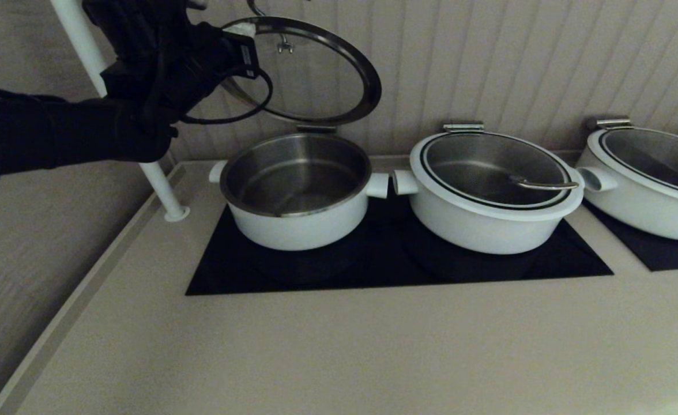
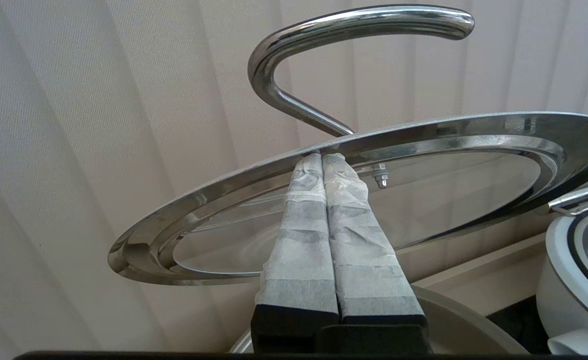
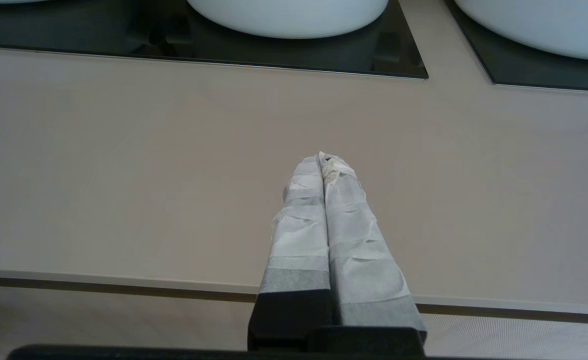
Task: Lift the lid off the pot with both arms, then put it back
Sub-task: Open the pot lid completely, then close the pot lid
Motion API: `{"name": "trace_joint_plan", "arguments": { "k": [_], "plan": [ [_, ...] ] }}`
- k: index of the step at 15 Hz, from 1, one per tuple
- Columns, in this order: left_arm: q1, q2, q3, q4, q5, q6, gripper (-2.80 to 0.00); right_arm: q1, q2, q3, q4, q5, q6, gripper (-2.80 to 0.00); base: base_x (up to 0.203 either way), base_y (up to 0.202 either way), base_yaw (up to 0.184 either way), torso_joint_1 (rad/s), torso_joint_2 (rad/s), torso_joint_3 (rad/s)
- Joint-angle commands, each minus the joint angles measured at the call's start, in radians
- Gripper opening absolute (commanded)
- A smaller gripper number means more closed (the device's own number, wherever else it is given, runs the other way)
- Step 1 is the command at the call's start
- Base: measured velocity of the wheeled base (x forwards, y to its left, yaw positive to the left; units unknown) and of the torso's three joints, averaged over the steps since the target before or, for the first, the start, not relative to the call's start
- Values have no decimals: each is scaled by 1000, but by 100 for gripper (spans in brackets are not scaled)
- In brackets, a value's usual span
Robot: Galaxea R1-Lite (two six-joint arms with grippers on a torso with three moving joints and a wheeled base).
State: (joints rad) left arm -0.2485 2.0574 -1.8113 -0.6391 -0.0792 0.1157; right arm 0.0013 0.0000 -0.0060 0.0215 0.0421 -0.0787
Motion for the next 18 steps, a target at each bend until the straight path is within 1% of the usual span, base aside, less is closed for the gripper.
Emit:
{"name": "trace_joint_plan", "arguments": {
  "k": [1,5,7,16,18],
  "plan": [
    [0,-7,9,-4,1,1,-280,0,2,0,0,1,-1,-280,0,0,0,0,0,0],
    [0,-19,11,-4,3,6,-280,0,2,0,0,1,-1,-280,0,0,0,0,0,0],
    [0,-37,31,-4,14,11,-280,0,2,0,0,1,-1,-280,0,0,0,0,0,0],
    [1,-192,255,-4,15,10,-280,0,2,0,0,1,-1,-280,0,0,0,0,0,0],
    [1,-221,280,-4,15,9,-280,0,2,0,0,1,-1,-280,0,0,0,0,0,0]
  ]
}}
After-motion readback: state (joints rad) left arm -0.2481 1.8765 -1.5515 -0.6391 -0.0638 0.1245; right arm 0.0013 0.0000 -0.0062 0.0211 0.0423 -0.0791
